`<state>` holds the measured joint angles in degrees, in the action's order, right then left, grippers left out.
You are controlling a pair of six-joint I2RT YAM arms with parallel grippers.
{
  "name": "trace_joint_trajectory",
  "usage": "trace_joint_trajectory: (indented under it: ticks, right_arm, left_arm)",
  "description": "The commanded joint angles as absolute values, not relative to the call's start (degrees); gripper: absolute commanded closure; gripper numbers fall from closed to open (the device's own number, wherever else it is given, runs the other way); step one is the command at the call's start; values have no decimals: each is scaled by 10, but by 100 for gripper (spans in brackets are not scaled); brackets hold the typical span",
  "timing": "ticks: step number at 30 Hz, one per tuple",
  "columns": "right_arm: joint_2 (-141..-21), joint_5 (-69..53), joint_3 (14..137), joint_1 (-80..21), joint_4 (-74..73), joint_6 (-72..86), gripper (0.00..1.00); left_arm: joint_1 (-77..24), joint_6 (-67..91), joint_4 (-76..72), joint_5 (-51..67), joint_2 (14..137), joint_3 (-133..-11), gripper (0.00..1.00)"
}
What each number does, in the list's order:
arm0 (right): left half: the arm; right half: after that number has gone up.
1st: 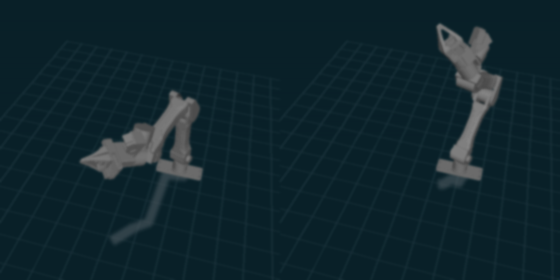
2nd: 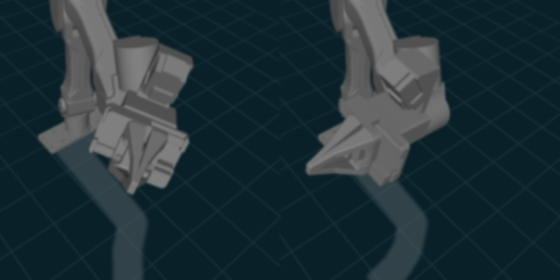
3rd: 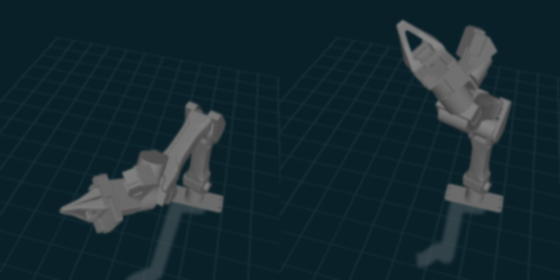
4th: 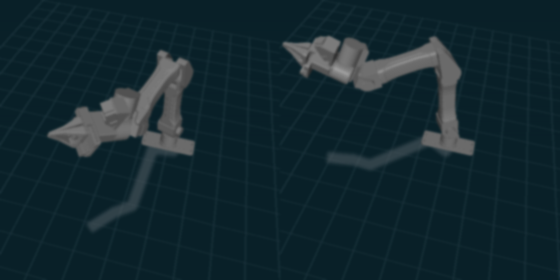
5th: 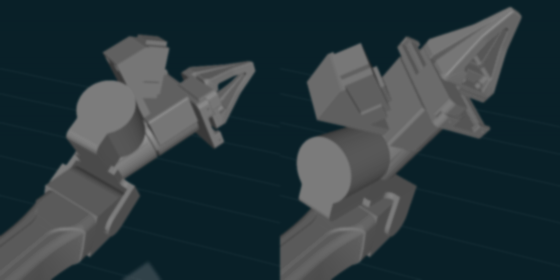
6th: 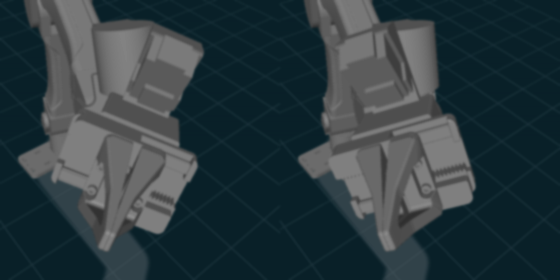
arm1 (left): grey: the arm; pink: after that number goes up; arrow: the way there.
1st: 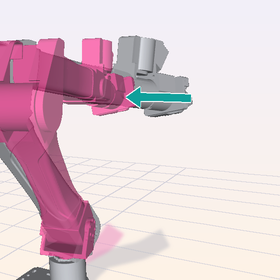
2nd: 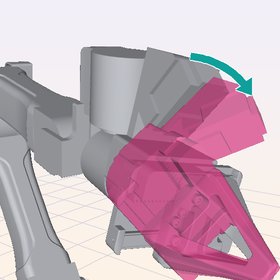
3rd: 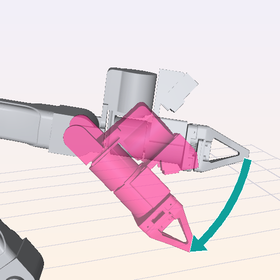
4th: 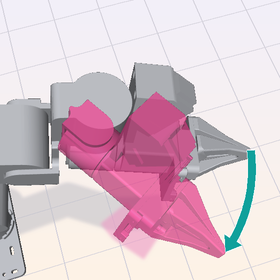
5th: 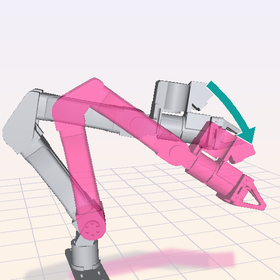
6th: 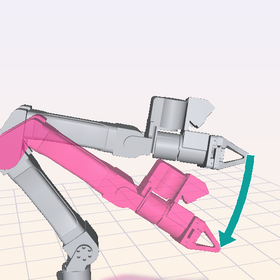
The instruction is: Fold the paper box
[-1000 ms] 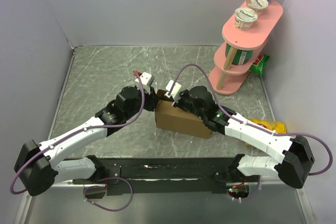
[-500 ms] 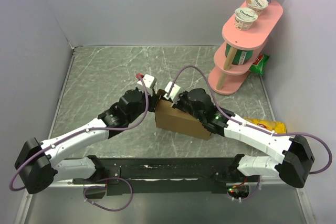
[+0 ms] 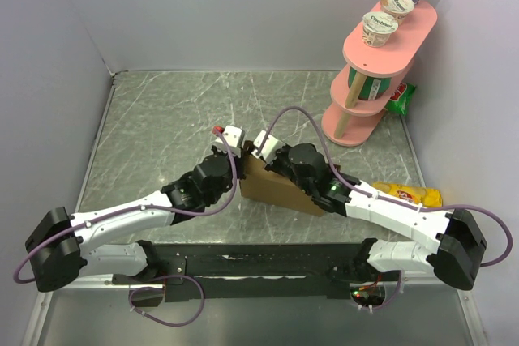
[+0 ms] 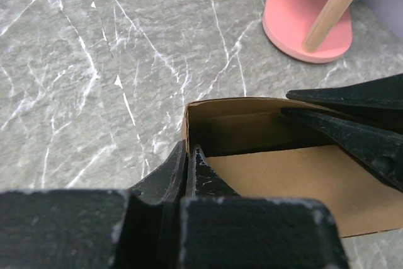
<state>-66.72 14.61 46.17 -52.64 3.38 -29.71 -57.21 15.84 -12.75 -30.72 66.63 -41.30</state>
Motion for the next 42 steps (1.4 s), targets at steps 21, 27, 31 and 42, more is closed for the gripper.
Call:
trace_joint_trajectory:
  ticks: [21,27,31,42]
  right_arm:
    - [-652,264,377,-593,77,-285,84]
    - [-650,287,356,-602,112,-298,85]
    - [-652,308,345,-614,125,-302,86]
    - [-690,353,345,-667,104,-304,87]
  left_arm:
    - [-585,226,-23,-132,556,-374,32]
    - [-536,260,-4,-43,501,-367,36]
    - [-467,307,-42,32,502,-335,42]
    - [-404,383,-100,22,472,-361,36]
